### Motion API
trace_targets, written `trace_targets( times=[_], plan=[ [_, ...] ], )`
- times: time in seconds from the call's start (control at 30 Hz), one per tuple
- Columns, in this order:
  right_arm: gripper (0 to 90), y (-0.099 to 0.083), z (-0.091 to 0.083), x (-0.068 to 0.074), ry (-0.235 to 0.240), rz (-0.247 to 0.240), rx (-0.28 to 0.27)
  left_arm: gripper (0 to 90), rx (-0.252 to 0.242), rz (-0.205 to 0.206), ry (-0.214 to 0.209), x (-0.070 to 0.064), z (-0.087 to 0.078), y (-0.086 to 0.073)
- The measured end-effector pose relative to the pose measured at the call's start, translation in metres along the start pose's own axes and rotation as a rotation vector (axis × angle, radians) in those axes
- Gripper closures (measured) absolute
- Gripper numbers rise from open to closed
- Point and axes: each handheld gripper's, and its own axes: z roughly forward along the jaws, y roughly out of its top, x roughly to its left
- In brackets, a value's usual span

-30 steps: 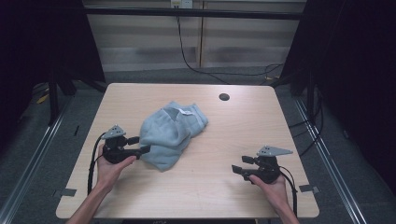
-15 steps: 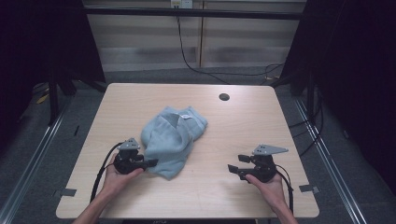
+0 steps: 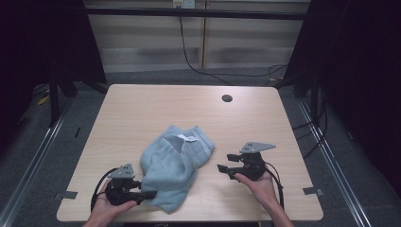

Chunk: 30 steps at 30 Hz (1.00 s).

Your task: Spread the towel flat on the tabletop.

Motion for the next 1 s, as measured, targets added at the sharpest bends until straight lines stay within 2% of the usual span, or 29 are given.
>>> trace_targets(
  times=[0.03,0.07,0.1,0.13,0.17,0.2,0.23,0.27,0.3,0.33,0.37,0.4,0.43,0.47,0.5,0.53,0.57,0.6,0.67,0.7,0.73,0.77,0.8,0.83,0.87,0.9,0.93,0.97,1.0],
  plan=[
    [39.3,0.01,0.003,0.001,0.007,-0.009,-0.011,38.4,-0.018,-0.018,-0.014,0.0,-0.004,0.002],
    [39.3,0.01,0.003,0.001,0.007,-0.009,-0.011,38.4,-0.028,-0.03,-0.013,0.001,-0.007,0.004],
    [39.8,0.021,0.006,0.002,0.013,-0.018,-0.028,35.8,-0.048,-0.044,0.004,0.003,-0.01,0.008],
    [39.9,0.027,0.009,0.002,0.012,-0.028,-0.036,35.8,-0.095,-0.046,0.012,0.007,-0.014,0.02],
    [39.8,0.034,0.012,0.003,0.011,-0.026,-0.044,35.7,-0.112,-0.048,0.02,0.01,-0.015,0.026],
    [39.8,0.034,0.012,0.003,0.011,-0.026,-0.044,35.3,-0.112,-0.048,0.02,0.01,-0.015,0.026],
    [40.0,0.041,0.016,0.003,0.023,-0.029,-0.05,35.3,-0.136,-0.043,0.028,0.014,-0.016,0.032],
    [40.0,0.056,0.025,0.005,0.027,-0.047,-0.046,37.6,-0.175,-0.047,0.043,0.023,-0.015,0.045],
    [40.1,0.063,0.03,0.005,0.034,-0.049,-0.048,37.0,-0.175,-0.047,0.043,0.023,-0.015,0.045],
    [40.0,0.069,0.035,0.005,0.043,-0.05,-0.054,37.7,-0.225,-0.071,0.047,0.037,-0.011,0.055],
    [39.9,0.076,0.04,0.005,0.043,-0.048,-0.056,39.4,-0.219,-0.091,0.077,0.044,-0.006,0.06],
    [39.9,0.076,0.04,0.005,0.043,-0.048,-0.056,40.3,-0.219,-0.091,0.077,0.044,-0.006,0.06],
    [39.9,0.082,0.046,0.005,0.051,-0.048,-0.067,40.3,-0.212,-0.107,0.097,0.051,-0.001,0.063],
    [39.7,0.091,0.058,0.005,0.073,-0.037,-0.079,43.3,-0.196,-0.127,0.098,0.059,0.007,0.064],
    [39.7,0.095,0.065,0.006,0.076,-0.038,-0.075,42.5,-0.149,-0.153,0.135,0.071,0.023,0.062],
    [39.5,0.097,0.073,0.006,0.087,-0.041,-0.067,41.9,-0.149,-0.153,0.135,0.071,0.023,0.062],
    [39.1,0.099,0.081,0.007,0.101,-0.04,-0.054,40.5,-0.113,-0.164,0.146,0.076,0.03,0.061],
    [39.1,0.099,0.081,0.007,0.101,-0.04,-0.054,40.5,-0.087,-0.168,0.167,0.079,0.036,0.059],
    [38.3,0.101,0.097,0.008,0.125,-0.041,-0.015,37.8,-0.058,-0.189,0.141,0.083,0.042,0.056],
    [38.3,0.101,0.105,0.007,0.15,-0.032,-0.001,37.6,-0.051,-0.187,0.142,0.084,0.042,0.056],
    [38.5,0.098,0.119,0.006,0.144,-0.036,0.034,37.4,-0.053,-0.18,0.14,0.085,0.042,0.055],
    [38.5,0.098,0.119,0.006,0.144,-0.036,0.034,37.5,-0.053,-0.18,0.14,0.085,0.042,0.055],
    [38.7,0.095,0.126,0.006,0.131,-0.042,0.057,37.5,-0.048,-0.18,0.138,0.084,0.043,0.055],
    [38.9,0.092,0.132,0.006,0.134,-0.04,0.077,37.9,-0.023,-0.154,0.139,0.084,0.046,0.054],
    [39.3,0.085,0.141,0.006,0.108,-0.045,0.105,38.2,-0.006,-0.129,0.14,0.081,0.05,0.052],
    [39.3,0.085,0.141,0.006,0.108,-0.045,0.105,38.5,-0.006,-0.129,0.14,0.081,0.05,0.052],
    [39.8,0.078,0.148,0.004,0.11,-0.042,0.113,38.6,-0.002,-0.129,0.137,0.08,0.051,0.052],
    [39.5,0.075,0.151,0.003,0.072,-0.051,0.115,39.3,-0.001,-0.123,0.14,0.079,0.052,0.052],
    [39.4,0.072,0.153,0.002,0.067,-0.054,0.115,40.4,0.003,-0.115,0.141,0.078,0.053,0.052]
  ],
)
